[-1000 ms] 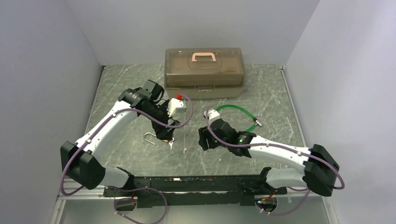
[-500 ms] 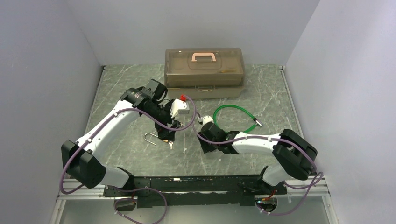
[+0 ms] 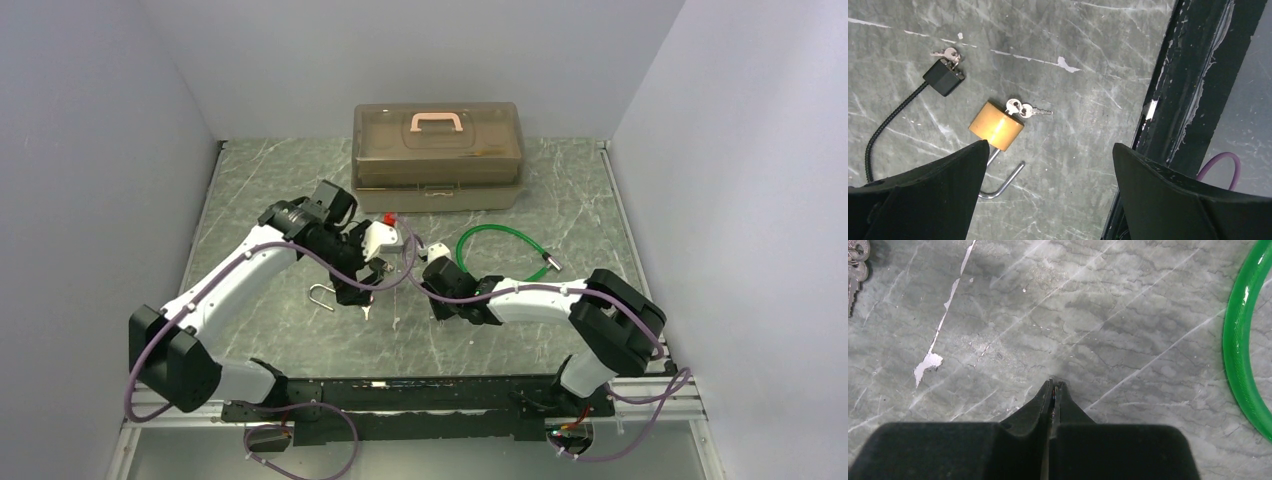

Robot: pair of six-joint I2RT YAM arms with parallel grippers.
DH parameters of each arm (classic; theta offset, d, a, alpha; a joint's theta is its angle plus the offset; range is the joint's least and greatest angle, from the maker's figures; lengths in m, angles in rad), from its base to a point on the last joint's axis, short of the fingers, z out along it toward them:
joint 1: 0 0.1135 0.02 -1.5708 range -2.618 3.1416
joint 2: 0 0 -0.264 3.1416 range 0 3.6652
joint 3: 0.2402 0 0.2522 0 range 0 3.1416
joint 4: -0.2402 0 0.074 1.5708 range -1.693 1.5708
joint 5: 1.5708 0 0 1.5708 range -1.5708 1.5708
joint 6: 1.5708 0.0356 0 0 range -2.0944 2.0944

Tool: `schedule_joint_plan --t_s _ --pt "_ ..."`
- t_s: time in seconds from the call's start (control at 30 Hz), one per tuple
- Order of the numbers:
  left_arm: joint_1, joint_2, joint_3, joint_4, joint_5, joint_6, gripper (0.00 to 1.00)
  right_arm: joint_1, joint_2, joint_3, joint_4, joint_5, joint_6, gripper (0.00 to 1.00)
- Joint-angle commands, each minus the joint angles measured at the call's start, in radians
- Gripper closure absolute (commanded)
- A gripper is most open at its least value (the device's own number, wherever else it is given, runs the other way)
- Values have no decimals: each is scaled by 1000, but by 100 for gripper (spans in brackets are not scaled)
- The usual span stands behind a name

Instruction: Unlock with the key

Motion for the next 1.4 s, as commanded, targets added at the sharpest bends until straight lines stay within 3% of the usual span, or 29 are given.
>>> schedule_joint_plan --t_s 0.0,0.13,0.33,0.63,0.93,1.07,1.17,1.37 --pt "-4 -88 -43 87 -36 -15 1 -1 -17 24 -8 -16 18 100" --pt "21 -138 -89 161 16 -70 1 -1 -75 45 -24 -41 26 100" --pt "240 -220 -252 405 442 -240 1 8 -265 80 7 -157 23 100" --pt "248 -226 -387 574 649 -358 1 51 -333 234 32 -278 -1 100" --pt "248 -259 -360 442 813 -204 1 105 -257 412 19 -309 0 100" --pt "248 -282 -335 331 884 -94 12 125 -247 417 40 -287 10 100" --pt "251 -294 -290 213 902 20 29 134 -247 413 51 -267 18 100" --pt "252 -311 -285 180 909 55 59 147 -254 400 61 -244 25 100"
